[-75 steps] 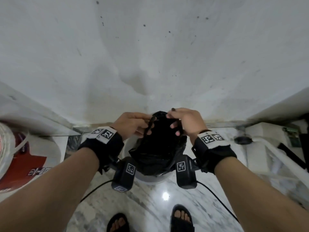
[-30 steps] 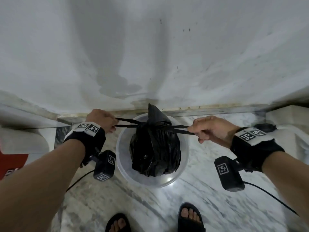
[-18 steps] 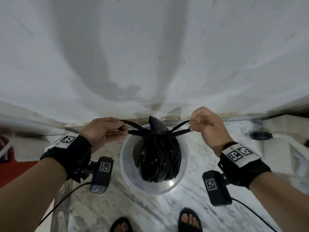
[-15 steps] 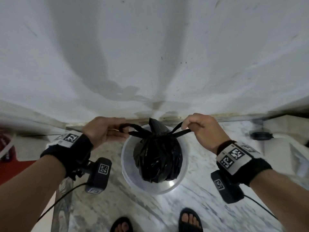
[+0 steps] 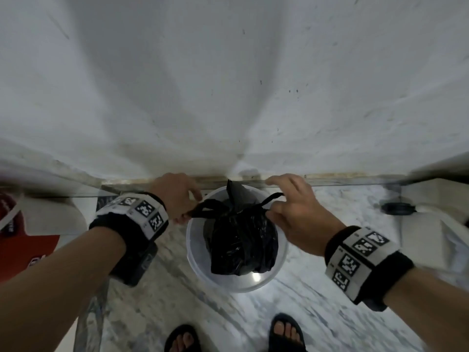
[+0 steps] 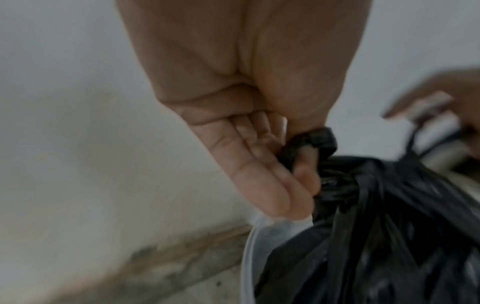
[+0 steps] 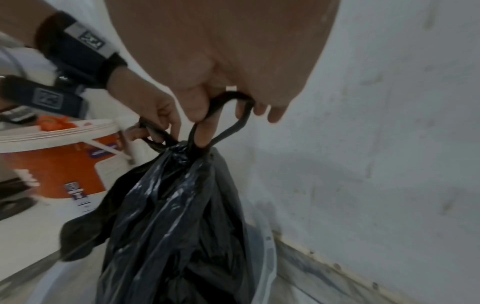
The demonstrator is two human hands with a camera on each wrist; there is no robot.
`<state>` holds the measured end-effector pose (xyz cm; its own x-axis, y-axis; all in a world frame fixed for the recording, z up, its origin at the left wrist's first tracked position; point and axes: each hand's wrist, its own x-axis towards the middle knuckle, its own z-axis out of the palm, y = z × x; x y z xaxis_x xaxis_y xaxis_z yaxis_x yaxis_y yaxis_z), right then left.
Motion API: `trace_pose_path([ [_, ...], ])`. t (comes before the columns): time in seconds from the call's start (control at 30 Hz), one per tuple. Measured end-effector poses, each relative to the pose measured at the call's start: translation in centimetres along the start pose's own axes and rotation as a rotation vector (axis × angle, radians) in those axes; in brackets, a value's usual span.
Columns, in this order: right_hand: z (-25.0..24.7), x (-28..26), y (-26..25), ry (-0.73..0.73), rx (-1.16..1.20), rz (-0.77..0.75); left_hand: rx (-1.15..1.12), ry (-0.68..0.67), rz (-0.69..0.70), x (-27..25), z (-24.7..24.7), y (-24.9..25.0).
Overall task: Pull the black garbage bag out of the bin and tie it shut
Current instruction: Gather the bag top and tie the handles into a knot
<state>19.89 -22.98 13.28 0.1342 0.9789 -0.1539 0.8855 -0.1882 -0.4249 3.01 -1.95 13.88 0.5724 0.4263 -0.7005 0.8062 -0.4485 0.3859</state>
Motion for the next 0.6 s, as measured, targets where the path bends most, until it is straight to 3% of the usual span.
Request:
trace_pose_path([
  [0.07, 0.3, 0.3, -1.0, 0.032, 0.023, -0.166, 0.357, -0.034, 0.129, -0.4, 0.4, 0.8],
  [0.13, 0.4, 0.5, -2.4, -0.059, 0.144, -0.175, 0.508, -0.158, 0.152, -0.6, 0.9, 1.4],
  [0.17, 0.3, 0.7, -2.9, -0.131, 0.277, -0.067, 0.555, -0.222, 0.135, -0.7, 1.2, 1.6],
  [0.23, -0.1, 1.2, -3.1, -0.220, 0.678, 0.291, 0.659, -0.285, 0.111, -0.6, 1.7, 1.4],
  [0.3, -0.4, 1.8, -2.6, -0.194, 0.946, 0.578, 0.653, -0.210, 0.104, -0.6, 1.9, 1.3],
  [0.4, -0.8, 2.5, -1.2, -0.097, 1.353, 0.887, 0.359, 0.168, 0.182, -0.3, 1.6, 0.8],
  [0.47, -0.9, 2.6, -0.5, -0.069, 1.573, 1.000, 0.005, 0.407, 0.221, 0.0, 1.7, 0.3],
  [0.53, -1.0, 2.6, -0.2, -0.085, 1.695, 1.028, -0.505, 0.412, 0.154, 0.0, 1.7, 0.6],
  [0.6, -0.9, 2.6, -0.4, -0.084, 1.770, 1.034, -1.019, 0.233, 0.069, -0.7, 1.7, 1.8],
])
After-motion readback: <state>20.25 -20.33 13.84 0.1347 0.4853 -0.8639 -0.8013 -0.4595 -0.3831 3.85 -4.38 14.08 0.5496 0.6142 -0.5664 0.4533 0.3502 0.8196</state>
